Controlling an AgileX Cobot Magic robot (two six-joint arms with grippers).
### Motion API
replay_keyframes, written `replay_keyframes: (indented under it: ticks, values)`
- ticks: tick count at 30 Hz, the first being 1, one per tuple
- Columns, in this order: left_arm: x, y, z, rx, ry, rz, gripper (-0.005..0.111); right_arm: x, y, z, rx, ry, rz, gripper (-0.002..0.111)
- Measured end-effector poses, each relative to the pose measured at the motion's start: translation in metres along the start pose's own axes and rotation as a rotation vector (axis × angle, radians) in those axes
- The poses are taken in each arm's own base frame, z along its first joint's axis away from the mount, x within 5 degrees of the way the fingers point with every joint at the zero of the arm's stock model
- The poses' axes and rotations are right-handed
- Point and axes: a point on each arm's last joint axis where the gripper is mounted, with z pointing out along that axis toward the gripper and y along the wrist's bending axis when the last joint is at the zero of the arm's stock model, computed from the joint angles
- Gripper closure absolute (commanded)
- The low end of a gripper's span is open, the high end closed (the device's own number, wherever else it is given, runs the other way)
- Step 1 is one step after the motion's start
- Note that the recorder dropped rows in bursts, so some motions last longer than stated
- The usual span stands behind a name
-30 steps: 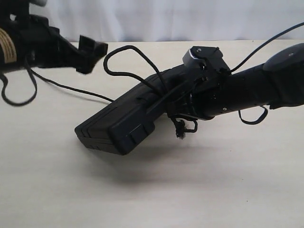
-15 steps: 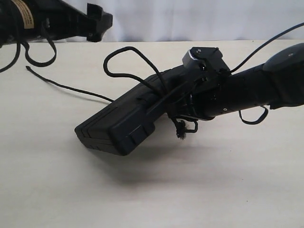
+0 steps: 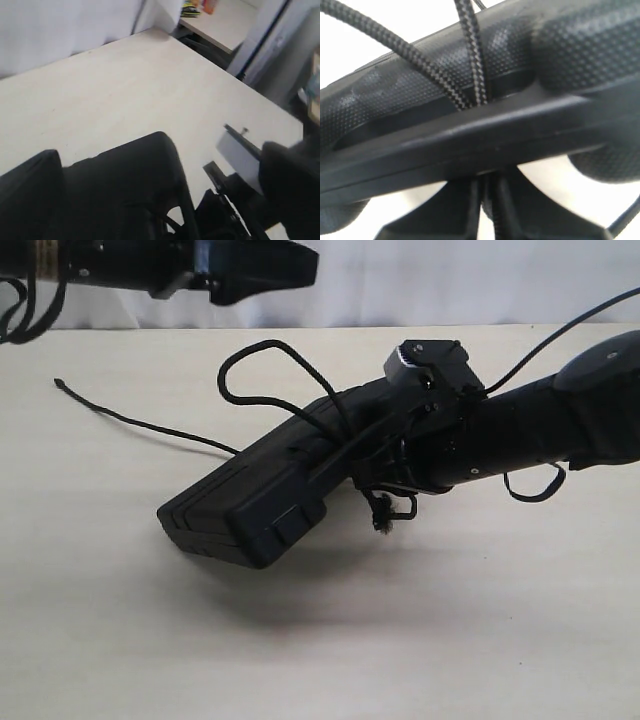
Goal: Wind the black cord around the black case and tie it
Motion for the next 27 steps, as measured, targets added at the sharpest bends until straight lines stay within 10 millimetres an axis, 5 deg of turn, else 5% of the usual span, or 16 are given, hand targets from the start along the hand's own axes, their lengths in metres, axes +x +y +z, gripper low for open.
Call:
replay_keyframes:
  ticks: [4, 8, 18, 23, 25, 27]
  values:
    - [0.004, 0.038, -0.009, 0.008, 0.030, -0.213, 0.008, 0.001, 0.001, 0.000, -0.009, 0.006, 0.000, 0.104]
    - [0.016, 0.055, -0.016, 0.118, 0.091, -0.303, 0.008, 0.001, 0.001, 0.000, -0.014, 0.009, 0.000, 0.104]
    - [0.034, 0.071, -0.009, 0.210, 0.147, -0.309, 0.008, 0.001, 0.001, 0.000, -0.016, 0.010, 0.000, 0.104]
    - [0.051, 0.069, 0.018, 0.263, 0.209, -0.296, 0.009, 0.001, 0.001, 0.000, -0.016, 0.010, 0.000, 0.104]
    - [0.056, 0.063, 0.028, 0.291, 0.232, -0.265, 0.019, 0.001, 0.001, 0.000, -0.016, 0.010, 0.000, 0.104]
    - [0.058, 0.056, 0.033, 0.312, 0.247, -0.244, 0.050, 0.001, 0.001, 0.000, -0.016, 0.010, 0.002, 0.104]
